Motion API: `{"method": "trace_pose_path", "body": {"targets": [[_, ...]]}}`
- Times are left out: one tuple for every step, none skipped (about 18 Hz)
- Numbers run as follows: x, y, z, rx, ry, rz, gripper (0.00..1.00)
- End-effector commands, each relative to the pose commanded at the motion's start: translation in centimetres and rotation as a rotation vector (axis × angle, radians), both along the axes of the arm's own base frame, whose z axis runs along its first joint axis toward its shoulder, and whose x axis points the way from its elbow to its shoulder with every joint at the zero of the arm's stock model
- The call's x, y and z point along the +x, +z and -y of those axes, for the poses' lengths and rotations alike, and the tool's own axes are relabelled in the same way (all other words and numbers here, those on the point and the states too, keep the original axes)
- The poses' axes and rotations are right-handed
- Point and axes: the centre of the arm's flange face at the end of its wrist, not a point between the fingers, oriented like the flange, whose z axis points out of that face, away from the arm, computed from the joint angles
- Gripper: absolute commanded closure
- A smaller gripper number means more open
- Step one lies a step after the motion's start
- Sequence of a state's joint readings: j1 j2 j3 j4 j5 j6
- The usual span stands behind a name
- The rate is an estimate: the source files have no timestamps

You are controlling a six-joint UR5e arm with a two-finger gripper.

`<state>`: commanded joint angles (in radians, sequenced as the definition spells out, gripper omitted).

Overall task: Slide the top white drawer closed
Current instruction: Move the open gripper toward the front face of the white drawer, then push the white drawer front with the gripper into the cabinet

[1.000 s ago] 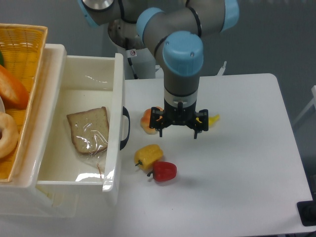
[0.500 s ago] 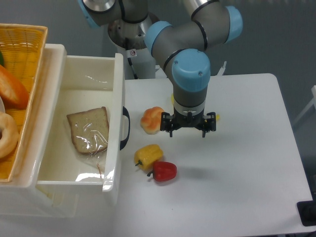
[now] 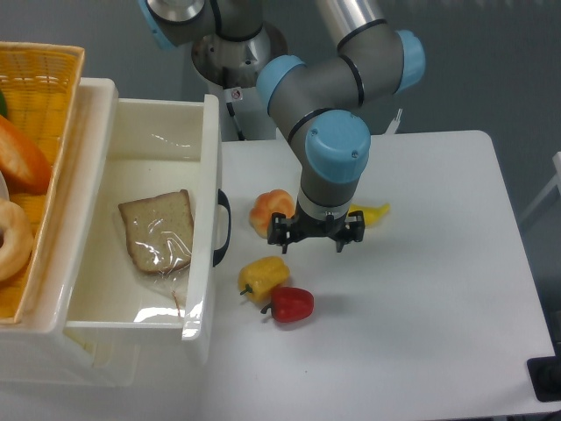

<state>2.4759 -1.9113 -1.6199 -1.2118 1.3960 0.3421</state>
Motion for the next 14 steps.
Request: {"method": "trace_pose_path", "body": {"targets": [[0.3,0.0,-0.2,0.000,-0.004,0.006,0.00],[0.5,0.0,-0.4,0.002,-0.007,0.008,0.00],[0.9,0.0,-0.7,0.005,-0.015,0.011,0.00],[1.2,-0.1,-0.9,0.007,-0.019,0.014,0.00],[1.4,-0.1,-1.0,0.007,-0.021,0.014,0.00],[1.8,-0.1,-1.3,0.008,-0.029,0.015,0.00],[1.8,0.0,-1.3,0.010,-0.029,0.015,0.00],[2.0,0.0,-1.4,0.011,-0.033,0.016,0.00],[2.4,0.0,-1.7,0.013,-0.039,0.018,0.00],[2.6,0.0,-1.8,0.013,-0.044,0.018,0.00],[2.7,0.1,-1.9,0.014,-0.045,0.017,0.00],[2.9,0.1,-2.1,0.017,-0.051,0.016,0.00],[3.3,0.2,-2.3,0.018,-0.058,0.015,0.00],[3.4,0.2,-2.4,0.017,-0.061,0.015,0.00]]}}
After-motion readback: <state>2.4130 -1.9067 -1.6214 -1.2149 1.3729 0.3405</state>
